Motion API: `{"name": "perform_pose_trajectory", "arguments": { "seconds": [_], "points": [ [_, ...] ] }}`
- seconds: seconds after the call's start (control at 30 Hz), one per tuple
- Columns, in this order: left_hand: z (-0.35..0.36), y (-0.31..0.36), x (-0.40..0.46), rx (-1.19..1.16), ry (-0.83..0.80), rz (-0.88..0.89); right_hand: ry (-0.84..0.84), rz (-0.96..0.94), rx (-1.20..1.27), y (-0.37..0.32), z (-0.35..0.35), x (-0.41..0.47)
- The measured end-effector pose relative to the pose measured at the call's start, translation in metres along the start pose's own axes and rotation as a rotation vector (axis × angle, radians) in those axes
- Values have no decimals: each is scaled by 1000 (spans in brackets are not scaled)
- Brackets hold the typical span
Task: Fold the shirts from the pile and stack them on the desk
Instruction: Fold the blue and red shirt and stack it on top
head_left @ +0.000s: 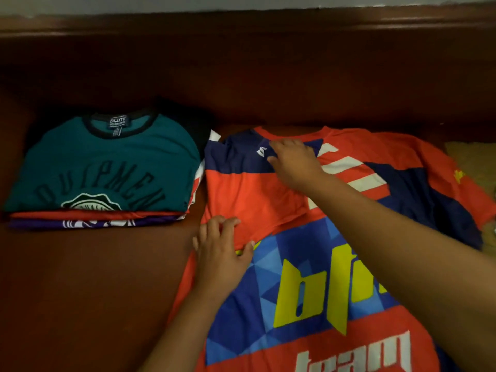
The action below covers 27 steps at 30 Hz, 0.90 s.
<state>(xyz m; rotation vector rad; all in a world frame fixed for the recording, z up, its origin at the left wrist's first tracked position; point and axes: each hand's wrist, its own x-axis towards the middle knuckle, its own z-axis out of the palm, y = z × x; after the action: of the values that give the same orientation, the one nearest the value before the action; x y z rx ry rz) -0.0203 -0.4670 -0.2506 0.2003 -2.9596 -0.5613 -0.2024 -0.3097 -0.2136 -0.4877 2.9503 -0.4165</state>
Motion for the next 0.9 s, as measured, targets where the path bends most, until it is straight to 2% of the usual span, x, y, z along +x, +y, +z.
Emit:
{"name": "perform_pose_trajectory", "arguments": {
  "seconds": [0.07, 0.13, 0.33, 0.43, 0.57, 0.63, 0.7, 0.77, 0.83, 0.9],
  "points": [
    [1, -3, -1, -41, 2, 55, -56, 13, -118, -6, 2, 11],
    [0, -8, -2, -68, 3, 121, -70, 40, -130, -7, 0, 20],
    [-13, -17, -6, -136, 106, 196, -152, 103, 119, -7, -37, 28],
    [-24, -18, -13, -204, 103, 257, -120, 90, 130, -5, -63, 22],
    [-29, -26, -15, -218, -48, 320, -16, 37, -45, -6, -76, 3],
    [-33, -28, -9, -204, -88, 310, -10, 44, 32, 0, -74, -2],
    [-38, -25, 5, -220, -47, 276, 28, 127, 149, 16, -73, -6],
    [-40, -22, 23, -199, 23, 243, 50, 222, 155, 37, -67, -9],
    [-34, -14, 45, -140, 39, 235, -23, 249, 92, 58, -55, -13],
    [-23, -4, 67, -59, -63, 250, -139, 229, 38, 71, -37, -13]
  ]
}}
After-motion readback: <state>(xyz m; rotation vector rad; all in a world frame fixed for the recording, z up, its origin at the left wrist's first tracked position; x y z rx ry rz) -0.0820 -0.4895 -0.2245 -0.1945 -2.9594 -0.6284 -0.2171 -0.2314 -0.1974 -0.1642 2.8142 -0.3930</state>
